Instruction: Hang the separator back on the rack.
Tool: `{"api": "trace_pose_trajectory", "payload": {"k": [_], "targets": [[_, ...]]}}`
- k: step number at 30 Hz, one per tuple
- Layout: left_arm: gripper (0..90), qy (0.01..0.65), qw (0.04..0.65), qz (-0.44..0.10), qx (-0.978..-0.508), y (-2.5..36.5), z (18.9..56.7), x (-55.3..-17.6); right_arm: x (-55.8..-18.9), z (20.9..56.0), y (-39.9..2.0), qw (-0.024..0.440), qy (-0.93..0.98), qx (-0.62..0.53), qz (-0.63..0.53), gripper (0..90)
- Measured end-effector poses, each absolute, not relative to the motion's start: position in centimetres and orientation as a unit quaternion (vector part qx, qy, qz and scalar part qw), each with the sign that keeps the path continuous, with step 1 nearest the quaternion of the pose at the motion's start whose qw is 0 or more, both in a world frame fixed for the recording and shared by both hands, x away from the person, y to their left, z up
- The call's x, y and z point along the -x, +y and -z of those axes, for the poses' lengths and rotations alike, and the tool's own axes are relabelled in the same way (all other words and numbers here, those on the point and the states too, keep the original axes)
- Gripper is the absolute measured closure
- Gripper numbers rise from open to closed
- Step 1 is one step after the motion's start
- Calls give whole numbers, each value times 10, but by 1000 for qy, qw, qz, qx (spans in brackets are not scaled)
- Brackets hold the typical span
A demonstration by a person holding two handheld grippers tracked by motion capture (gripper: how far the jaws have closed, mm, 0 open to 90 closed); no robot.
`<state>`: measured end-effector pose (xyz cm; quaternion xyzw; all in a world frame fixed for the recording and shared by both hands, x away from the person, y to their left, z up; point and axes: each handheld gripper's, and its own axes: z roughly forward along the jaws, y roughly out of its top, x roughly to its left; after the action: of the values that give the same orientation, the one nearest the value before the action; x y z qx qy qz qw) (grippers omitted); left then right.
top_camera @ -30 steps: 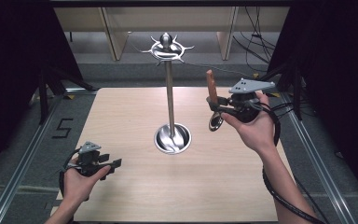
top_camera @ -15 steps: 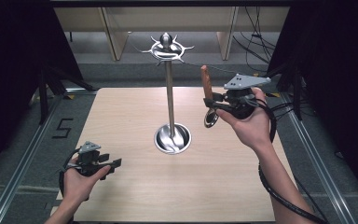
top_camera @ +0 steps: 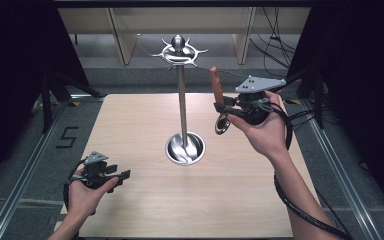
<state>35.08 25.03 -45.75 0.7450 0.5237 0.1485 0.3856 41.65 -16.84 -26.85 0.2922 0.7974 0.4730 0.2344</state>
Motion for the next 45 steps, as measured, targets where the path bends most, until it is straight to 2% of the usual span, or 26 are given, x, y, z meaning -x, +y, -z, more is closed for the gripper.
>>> {"api": "trace_pose_trajectory", "payload": {"k": [6, 7, 10, 16, 17, 23, 29, 31, 39, 45], "targets": [[399, 524, 387, -147, -744, 250, 458, -351, -419, 264, -162, 232, 802, -279, -474, 693], [399, 525, 387, -146, -744, 250, 458, -351, -417, 264, -160, 220, 800, -293, -475, 693], [399, 521, 383, -145, -749, 251, 458, -351, -420, 261, -158, 236, 802, -274, -474, 693], [399, 526, 388, -146, -743, 250, 458, -351, -420, 260, -153, 220, 802, -284, -476, 693], [399, 526, 388, -146, -743, 250, 458, -351, -421, 260, -153, 232, 802, -275, -476, 693], [399, 522, 385, -148, -747, 251, 457, -351, -420, 256, -148, 221, 800, -285, -480, 693], [399, 524, 384, -148, -746, 251, 458, -352, -422, 256, -144, 233, 800, -278, -478, 693], [399, 524, 384, -148, -745, 251, 458, -352, -421, 257, -142, 216, 796, -296, -481, 693], [399, 520, 382, -146, -750, 252, 457, -351, -425, 257, -140, 229, 799, -288, -476, 693], [399, 520, 384, -148, -749, 252, 456, -351, -426, 259, -136, 215, 796, -303, -478, 693]]}}
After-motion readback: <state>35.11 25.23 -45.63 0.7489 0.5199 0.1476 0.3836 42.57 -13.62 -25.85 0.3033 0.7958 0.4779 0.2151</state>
